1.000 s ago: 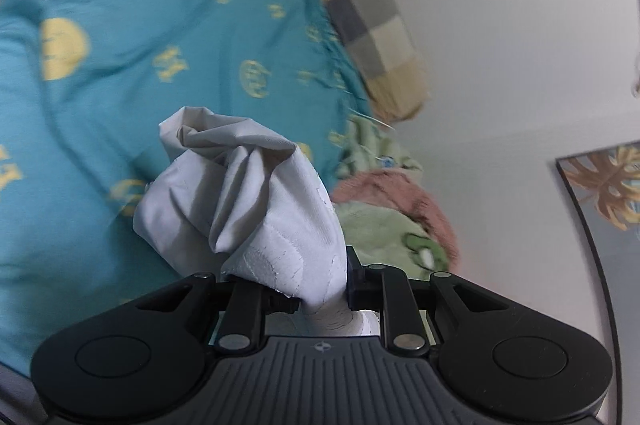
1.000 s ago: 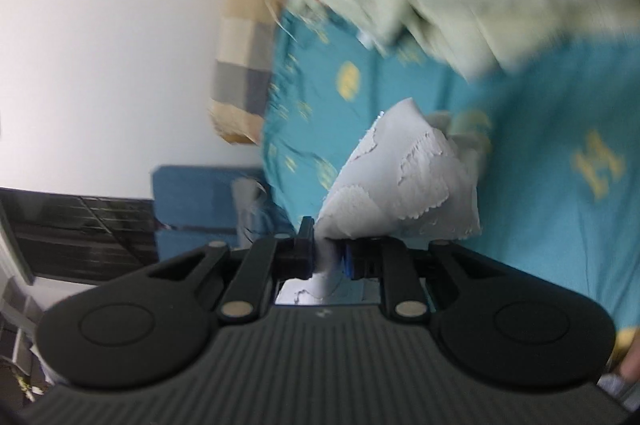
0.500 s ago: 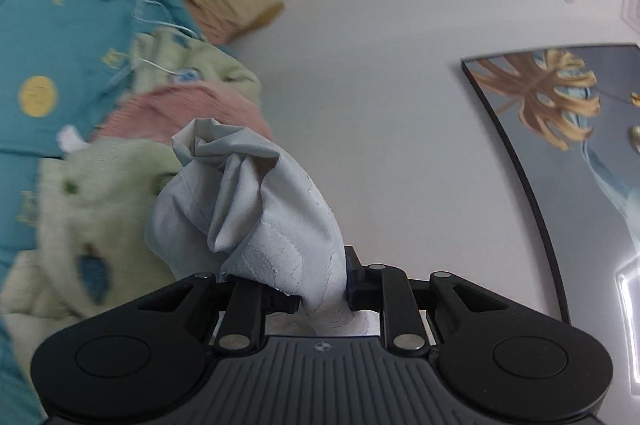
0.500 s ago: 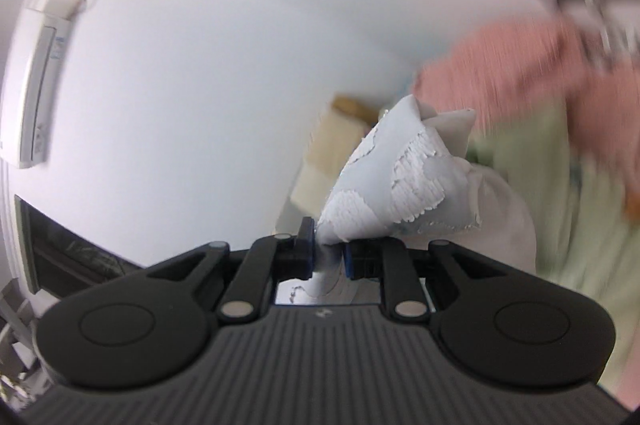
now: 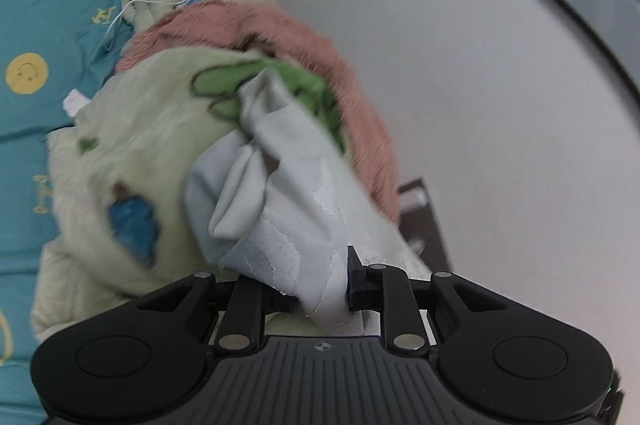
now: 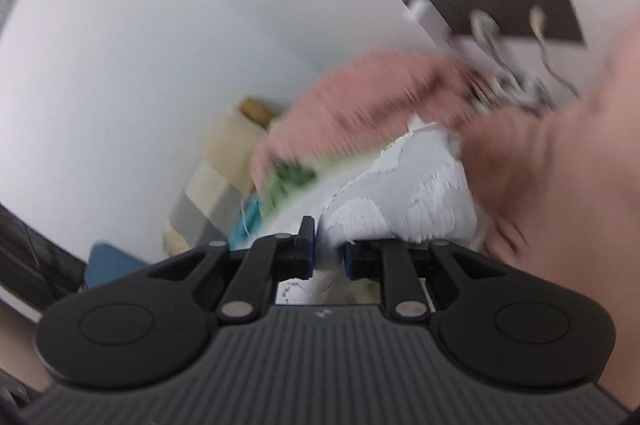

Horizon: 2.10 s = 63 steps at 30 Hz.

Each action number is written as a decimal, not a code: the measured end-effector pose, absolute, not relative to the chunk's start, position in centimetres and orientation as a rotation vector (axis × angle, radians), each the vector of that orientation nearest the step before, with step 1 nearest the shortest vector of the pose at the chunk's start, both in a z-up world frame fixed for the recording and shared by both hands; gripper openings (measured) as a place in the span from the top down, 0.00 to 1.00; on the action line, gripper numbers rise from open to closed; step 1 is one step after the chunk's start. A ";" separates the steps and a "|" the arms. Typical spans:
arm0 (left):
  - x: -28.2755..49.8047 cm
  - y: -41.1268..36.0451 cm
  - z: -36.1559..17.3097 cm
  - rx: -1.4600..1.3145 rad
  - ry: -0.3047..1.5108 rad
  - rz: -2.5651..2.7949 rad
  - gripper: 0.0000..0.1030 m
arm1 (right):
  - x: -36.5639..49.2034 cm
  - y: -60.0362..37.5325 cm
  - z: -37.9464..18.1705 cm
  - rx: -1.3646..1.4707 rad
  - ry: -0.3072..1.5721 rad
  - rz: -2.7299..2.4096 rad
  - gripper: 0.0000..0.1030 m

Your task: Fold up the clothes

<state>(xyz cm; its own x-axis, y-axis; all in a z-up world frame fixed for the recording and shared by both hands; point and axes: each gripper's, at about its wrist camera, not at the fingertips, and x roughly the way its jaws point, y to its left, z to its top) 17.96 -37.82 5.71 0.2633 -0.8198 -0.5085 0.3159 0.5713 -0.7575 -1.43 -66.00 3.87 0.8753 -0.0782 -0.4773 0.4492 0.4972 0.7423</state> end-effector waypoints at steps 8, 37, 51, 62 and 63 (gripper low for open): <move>13.3 -35.2 2.5 -0.362 1.058 -0.806 0.77 | -4.6 -61.6 1.0 0.965 0.558 -0.330 0.83; -5.4 -25.1 19.9 0.099 0.566 -0.716 0.00 | -15.2 -48.8 13.0 0.515 0.421 -0.359 0.17; -14.4 -18.8 21.6 0.106 0.376 -0.715 0.00 | -20.0 -38.3 14.0 0.272 0.322 -0.344 0.17; -14.5 -16.5 18.8 0.081 0.322 -0.678 0.00 | -19.9 -35.6 11.6 0.190 0.271 -0.406 0.17; -14.4 -16.4 18.5 0.082 0.316 -0.674 0.00 | -19.7 -35.5 11.3 0.182 0.270 -0.412 0.17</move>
